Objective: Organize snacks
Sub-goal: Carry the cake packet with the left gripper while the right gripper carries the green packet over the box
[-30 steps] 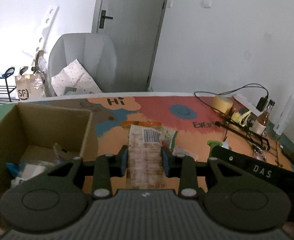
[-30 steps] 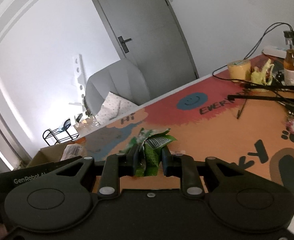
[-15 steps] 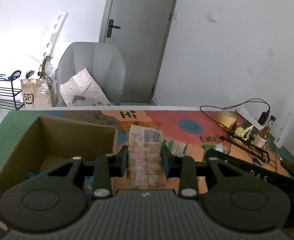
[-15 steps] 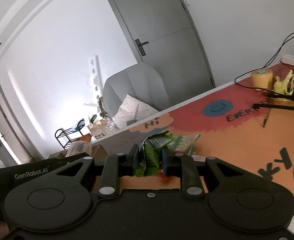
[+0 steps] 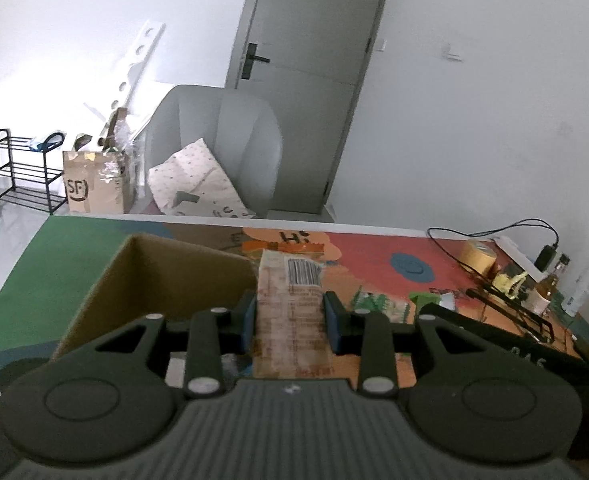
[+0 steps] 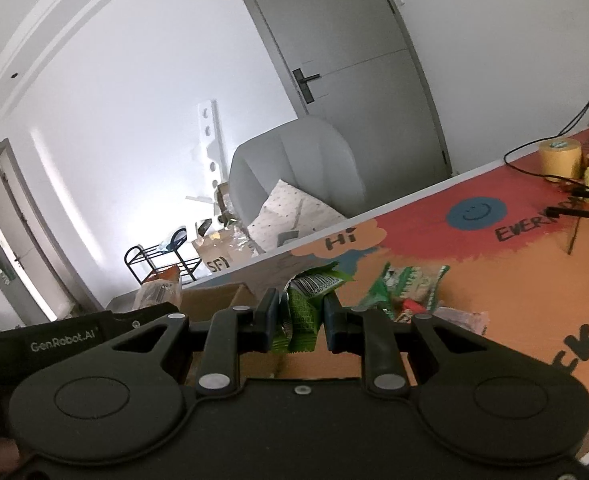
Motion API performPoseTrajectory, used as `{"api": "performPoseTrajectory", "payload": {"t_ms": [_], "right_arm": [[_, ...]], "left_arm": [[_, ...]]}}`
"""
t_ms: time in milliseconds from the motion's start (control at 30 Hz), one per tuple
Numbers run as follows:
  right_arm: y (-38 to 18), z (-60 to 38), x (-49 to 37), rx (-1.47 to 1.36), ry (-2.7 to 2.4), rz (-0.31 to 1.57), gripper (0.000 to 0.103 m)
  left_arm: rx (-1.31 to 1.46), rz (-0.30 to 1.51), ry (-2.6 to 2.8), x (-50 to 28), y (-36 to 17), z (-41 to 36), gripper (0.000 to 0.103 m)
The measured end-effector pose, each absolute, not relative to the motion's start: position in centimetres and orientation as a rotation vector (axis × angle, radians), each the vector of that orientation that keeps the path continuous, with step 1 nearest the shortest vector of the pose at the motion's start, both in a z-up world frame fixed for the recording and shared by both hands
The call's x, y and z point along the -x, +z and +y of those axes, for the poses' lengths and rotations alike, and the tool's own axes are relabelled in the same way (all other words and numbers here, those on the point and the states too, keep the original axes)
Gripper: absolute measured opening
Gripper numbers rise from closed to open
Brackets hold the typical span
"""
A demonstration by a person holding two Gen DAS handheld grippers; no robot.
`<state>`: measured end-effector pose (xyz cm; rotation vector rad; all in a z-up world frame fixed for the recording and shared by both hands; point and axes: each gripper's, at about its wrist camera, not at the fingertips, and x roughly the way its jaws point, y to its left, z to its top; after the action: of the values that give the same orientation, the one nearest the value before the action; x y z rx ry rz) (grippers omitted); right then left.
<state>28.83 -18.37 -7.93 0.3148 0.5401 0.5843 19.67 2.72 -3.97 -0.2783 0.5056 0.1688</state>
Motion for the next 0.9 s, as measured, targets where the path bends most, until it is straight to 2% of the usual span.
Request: {"api": "performPoseTrajectory", "payload": {"t_ms": [600,900], "right_arm": [[-6.6,-11.9,-28.7,-0.251,0.672,0.548,0.022],[-5.4,-8.8,-29.1,-0.239,0.723,0.541,0.022]], "left_arm": [[0.352,0.555,0.247,-19.9,-5.6,9.5,0.034],[0.359,0.527,0.302,-19.3,-4.8,11.1,0.040]]}}
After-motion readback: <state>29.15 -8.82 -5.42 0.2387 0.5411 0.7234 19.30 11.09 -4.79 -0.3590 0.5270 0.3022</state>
